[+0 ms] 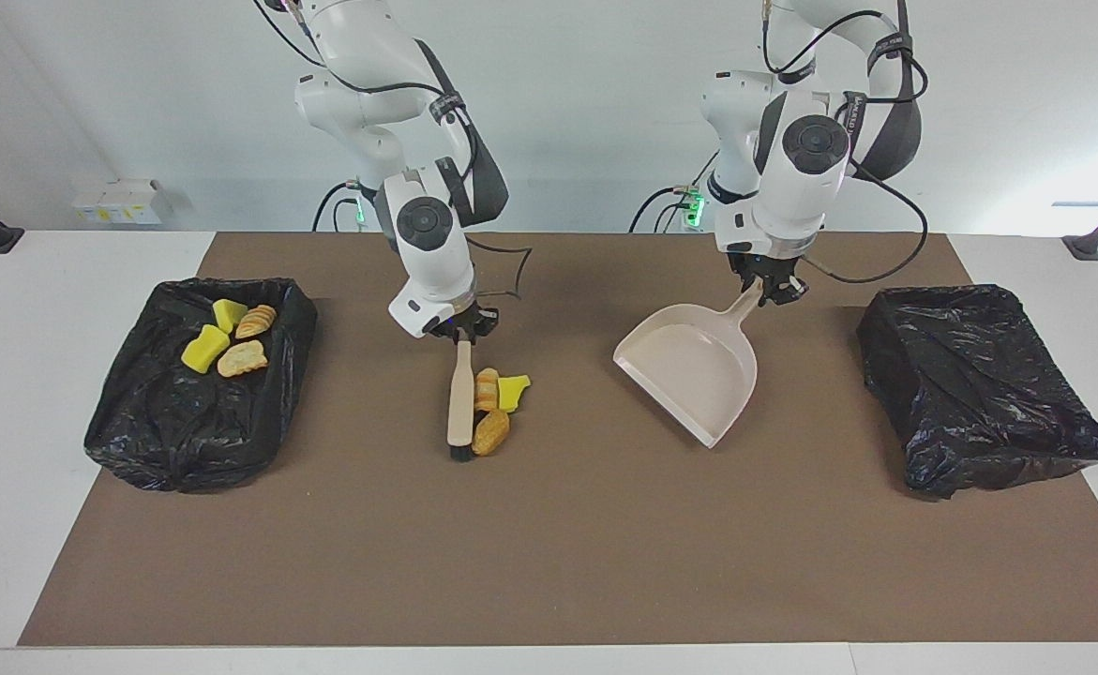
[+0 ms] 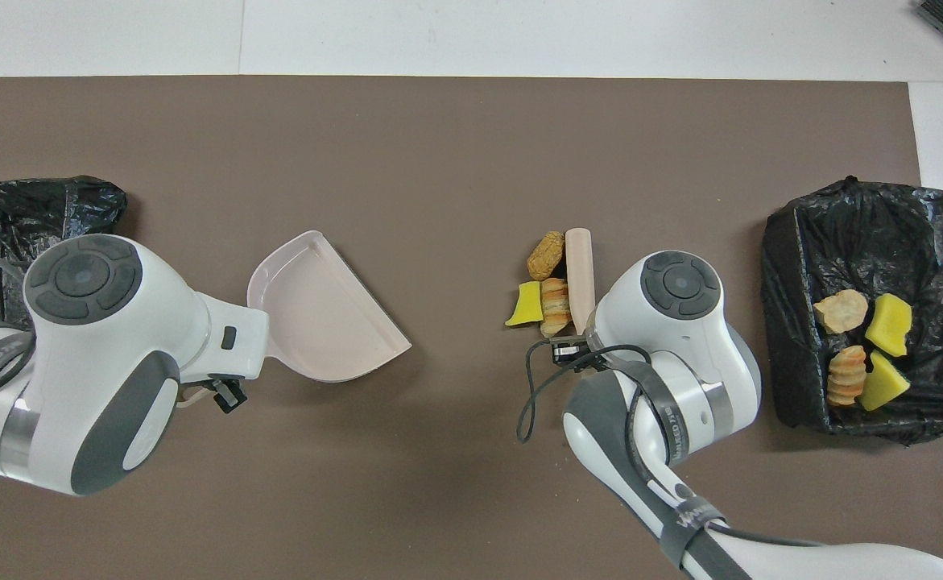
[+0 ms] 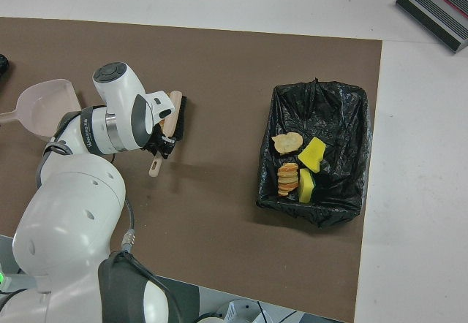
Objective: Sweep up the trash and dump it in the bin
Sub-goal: 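Lower the dustpan by the scraps with the left gripper while the right gripper sweeps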
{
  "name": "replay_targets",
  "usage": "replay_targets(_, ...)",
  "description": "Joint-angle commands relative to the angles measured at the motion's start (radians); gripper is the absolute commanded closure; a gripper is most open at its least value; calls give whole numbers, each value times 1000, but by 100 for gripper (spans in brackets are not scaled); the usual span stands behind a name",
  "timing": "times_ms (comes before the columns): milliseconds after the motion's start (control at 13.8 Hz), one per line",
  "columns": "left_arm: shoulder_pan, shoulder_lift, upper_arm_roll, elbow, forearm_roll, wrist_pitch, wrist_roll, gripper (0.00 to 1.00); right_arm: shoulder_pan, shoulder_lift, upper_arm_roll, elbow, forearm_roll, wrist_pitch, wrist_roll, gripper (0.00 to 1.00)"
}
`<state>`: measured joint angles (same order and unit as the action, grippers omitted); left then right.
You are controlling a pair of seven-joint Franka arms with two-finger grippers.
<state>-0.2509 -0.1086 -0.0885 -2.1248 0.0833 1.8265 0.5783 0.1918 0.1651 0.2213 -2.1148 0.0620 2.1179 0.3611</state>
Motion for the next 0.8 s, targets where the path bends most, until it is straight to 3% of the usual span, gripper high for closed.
replay_targets(0,7,-86,-8,-105,16,68,34,100,40,33,3,32,29,0,-25,100)
replay_targets(726,-54,-65,-13,-204,16,194,15,100,156,82,4,82,94,34,77,100)
